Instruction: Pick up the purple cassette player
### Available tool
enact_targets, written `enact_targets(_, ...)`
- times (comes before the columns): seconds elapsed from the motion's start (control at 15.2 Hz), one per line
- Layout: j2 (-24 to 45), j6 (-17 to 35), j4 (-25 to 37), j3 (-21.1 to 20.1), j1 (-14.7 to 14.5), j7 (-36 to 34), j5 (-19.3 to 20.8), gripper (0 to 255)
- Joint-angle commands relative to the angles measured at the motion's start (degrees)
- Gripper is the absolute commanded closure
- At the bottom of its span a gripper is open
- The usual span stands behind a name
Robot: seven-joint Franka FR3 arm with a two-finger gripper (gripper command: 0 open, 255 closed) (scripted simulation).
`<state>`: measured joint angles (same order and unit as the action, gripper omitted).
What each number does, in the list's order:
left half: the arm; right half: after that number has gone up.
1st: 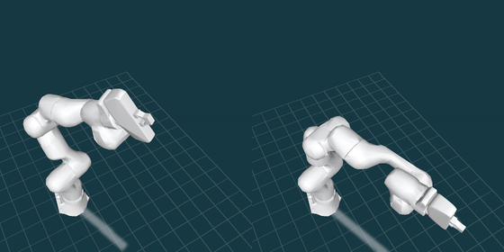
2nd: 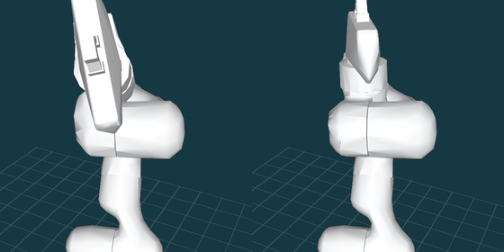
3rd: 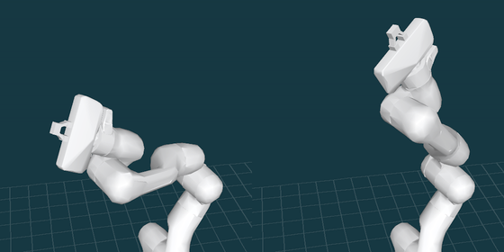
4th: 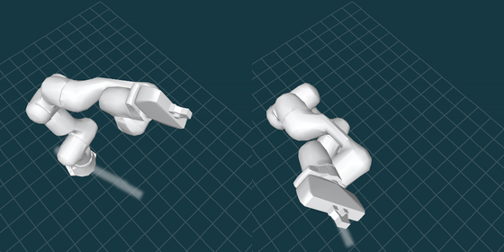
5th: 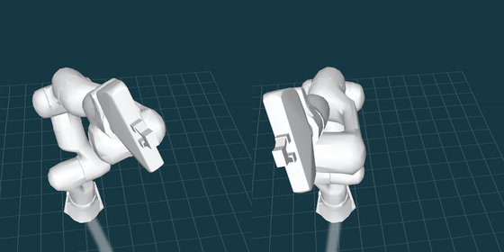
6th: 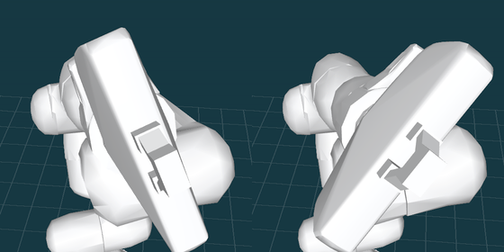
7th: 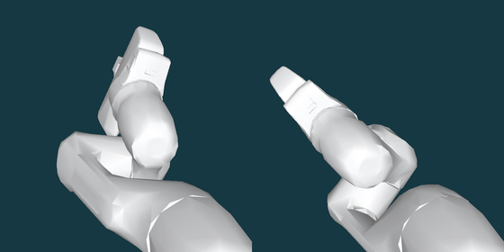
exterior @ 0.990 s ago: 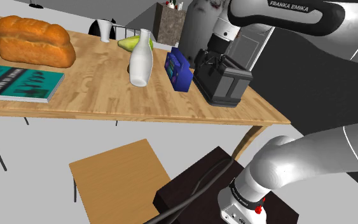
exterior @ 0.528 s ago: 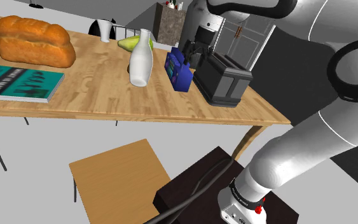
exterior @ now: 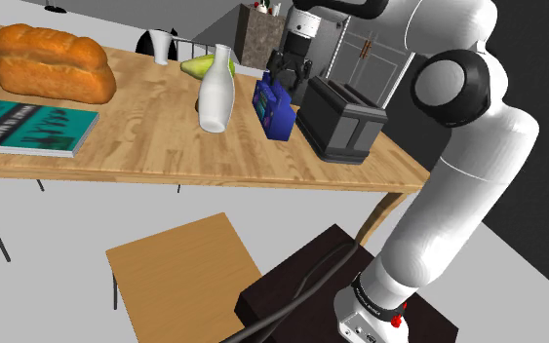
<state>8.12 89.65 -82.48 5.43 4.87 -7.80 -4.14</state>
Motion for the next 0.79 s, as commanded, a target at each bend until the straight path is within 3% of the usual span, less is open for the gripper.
enact_targets(0.0,6.44,-2.77,8.37,0.48,0.73,-0.54,-0.61,0)
enact_targets(0.2,17.32,-9.1,24.42,1.01,2.36,-1.51,-1.81,0)
enact_targets(0.73,14.3,-1.45,13.74,1.0,1.8,-1.15,-1.44,0)
